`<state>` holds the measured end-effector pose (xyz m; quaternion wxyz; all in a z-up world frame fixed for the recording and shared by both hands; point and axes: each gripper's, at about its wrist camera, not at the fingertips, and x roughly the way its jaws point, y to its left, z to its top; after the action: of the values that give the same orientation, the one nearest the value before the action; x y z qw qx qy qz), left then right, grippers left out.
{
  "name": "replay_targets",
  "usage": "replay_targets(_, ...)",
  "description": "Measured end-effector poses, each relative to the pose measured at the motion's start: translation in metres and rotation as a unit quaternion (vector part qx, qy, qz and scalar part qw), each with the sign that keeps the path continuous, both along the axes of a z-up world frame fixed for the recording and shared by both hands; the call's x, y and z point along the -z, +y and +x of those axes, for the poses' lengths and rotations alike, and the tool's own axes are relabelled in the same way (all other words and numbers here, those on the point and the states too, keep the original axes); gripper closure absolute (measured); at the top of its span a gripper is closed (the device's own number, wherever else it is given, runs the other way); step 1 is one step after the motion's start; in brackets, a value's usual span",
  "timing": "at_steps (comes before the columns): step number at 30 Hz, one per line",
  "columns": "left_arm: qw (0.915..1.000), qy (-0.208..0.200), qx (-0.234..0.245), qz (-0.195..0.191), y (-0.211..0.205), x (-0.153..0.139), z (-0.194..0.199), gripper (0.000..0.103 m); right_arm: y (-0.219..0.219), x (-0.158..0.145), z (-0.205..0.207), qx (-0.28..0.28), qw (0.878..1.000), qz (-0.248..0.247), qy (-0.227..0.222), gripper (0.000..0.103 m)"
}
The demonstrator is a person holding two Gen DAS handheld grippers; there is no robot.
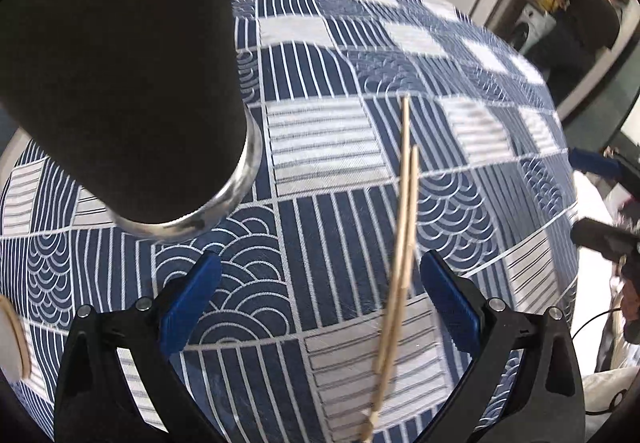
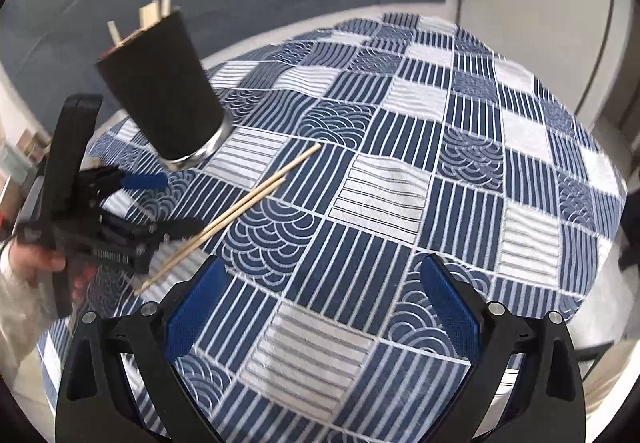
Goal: Organize utensils
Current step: 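Close the left gripper on a wooden stick while the right gripper grasps another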
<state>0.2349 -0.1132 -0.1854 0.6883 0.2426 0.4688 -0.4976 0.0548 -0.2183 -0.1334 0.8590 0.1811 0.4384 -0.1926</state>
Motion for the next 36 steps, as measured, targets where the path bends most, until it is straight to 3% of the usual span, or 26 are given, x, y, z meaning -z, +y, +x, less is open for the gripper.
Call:
replay_targets(4, 0.9989, -0.035, 0.029, 0.009, -0.01, 0.004, -0.005, 0.005, -0.006, 0.013, 0.02, 0.024, 0.999, 0.02, 0.007, 0.009)
replay_targets(17, 0.9978, -0.044, 0.041, 0.025, -0.011, 0.004, 0.003, 0.004, -0.012, 0.045, 0.072, 0.063, 0.993, 0.08, 0.067, 0.009)
replay_targets(19, 0.9965, -0.062, 0.046, 0.034, -0.007, 0.004, 0.002, 0.004, -0.012, 0.045, 0.08, 0.072, 0.992, 0.081, 0.069, 0.009)
replay_targets(23, 0.9972, -0.061, -0.035, 0.025, 0.013, 0.005, 0.017, 0.004, -0.01, 0.047, 0.097, 0.085, 0.988, 0.07, 0.105, 0.009)
replay_targets(28, 0.9964, -0.065, -0.05, 0.019, 0.028, 0.005, 0.02, 0.004, -0.002, 0.053, 0.114, 0.116, 0.979, 0.044, 0.16, 0.006)
replay_targets(30, 0.9964, -0.063, -0.053, 0.02, 0.029, 0.004, 0.02, 0.004, 0.002, 0.055, 0.116, 0.137, 0.977, 0.044, 0.16, 0.006)
replay_targets(33, 0.9969, -0.065, -0.043, 0.013, 0.028, 0.003, 0.016, 0.012, 0.004, 0.055, 0.117, 0.153, 0.974, 0.048, 0.161, 0.006)
replay_targets(36, 0.9975, -0.071, -0.006, -0.004, 0.027, -0.003, 0.004, 0.035, 0.005, 0.056, 0.117, 0.138, 0.976, 0.046, 0.163, 0.007)
